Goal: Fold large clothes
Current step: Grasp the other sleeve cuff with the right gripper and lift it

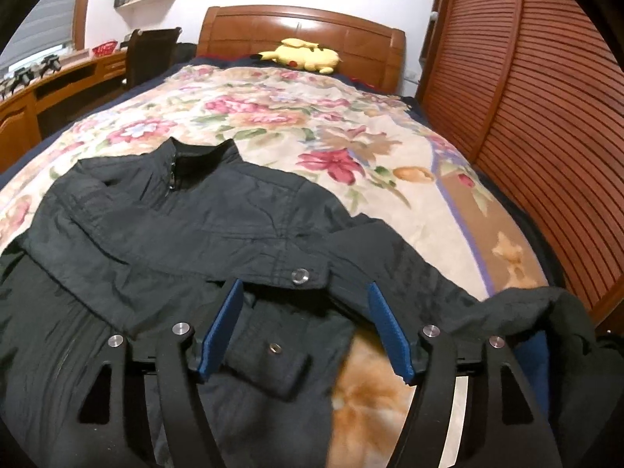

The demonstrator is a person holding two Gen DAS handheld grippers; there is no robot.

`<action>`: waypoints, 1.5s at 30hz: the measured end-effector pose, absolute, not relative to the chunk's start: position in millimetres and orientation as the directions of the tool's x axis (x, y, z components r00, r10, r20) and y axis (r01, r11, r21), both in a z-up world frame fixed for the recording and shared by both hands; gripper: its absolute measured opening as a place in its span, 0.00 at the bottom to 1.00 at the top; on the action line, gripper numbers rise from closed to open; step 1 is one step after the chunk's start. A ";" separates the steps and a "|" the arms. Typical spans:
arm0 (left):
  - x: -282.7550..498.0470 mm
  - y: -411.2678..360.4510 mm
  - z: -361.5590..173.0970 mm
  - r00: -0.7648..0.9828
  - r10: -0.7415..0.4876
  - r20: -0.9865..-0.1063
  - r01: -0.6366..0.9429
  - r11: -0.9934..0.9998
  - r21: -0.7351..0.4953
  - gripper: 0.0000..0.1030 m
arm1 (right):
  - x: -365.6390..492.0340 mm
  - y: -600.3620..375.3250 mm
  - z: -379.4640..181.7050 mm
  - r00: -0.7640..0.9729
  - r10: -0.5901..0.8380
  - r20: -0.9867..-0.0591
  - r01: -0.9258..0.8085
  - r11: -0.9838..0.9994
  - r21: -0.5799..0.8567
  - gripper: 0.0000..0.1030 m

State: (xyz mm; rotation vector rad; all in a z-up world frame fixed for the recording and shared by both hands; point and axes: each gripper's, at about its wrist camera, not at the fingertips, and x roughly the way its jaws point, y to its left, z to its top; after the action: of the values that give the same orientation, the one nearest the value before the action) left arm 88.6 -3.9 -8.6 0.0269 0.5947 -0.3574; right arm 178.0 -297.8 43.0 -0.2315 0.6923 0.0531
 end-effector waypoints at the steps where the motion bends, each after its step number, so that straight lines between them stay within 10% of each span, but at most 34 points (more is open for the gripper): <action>1: 88.3 -3.9 -9.1 0.769 -0.321 -0.552 0.337 0.938 -0.077 0.55 | 175.2 -302.3 46.5 0.771 -0.034 -0.636 -0.123 0.972 -0.200 0.66; 23: 91.0 -8.1 -12.3 0.765 -0.308 -0.565 0.335 0.940 -0.059 0.55 | 178.2 -503.2 74.0 0.705 -0.297 -0.644 0.321 0.944 -0.084 0.66; 43: 92.2 -11.0 -15.0 0.763 -0.306 -0.570 0.337 0.940 -0.053 0.55 | 233.0 -493.0 17.3 0.579 -0.332 -0.745 0.433 0.899 -0.064 0.66; 45: 92.4 -11.1 -14.8 0.763 -0.306 -0.569 0.337 0.940 -0.055 0.55 | 238.7 -490.6 13.6 0.568 -0.349 -0.745 0.437 0.895 -0.087 0.49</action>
State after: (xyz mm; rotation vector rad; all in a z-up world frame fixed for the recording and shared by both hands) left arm 92.4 -11.1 -14.8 0.0518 0.6099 -0.3499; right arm 238.7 -490.6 13.6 0.1117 0.8491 -0.4626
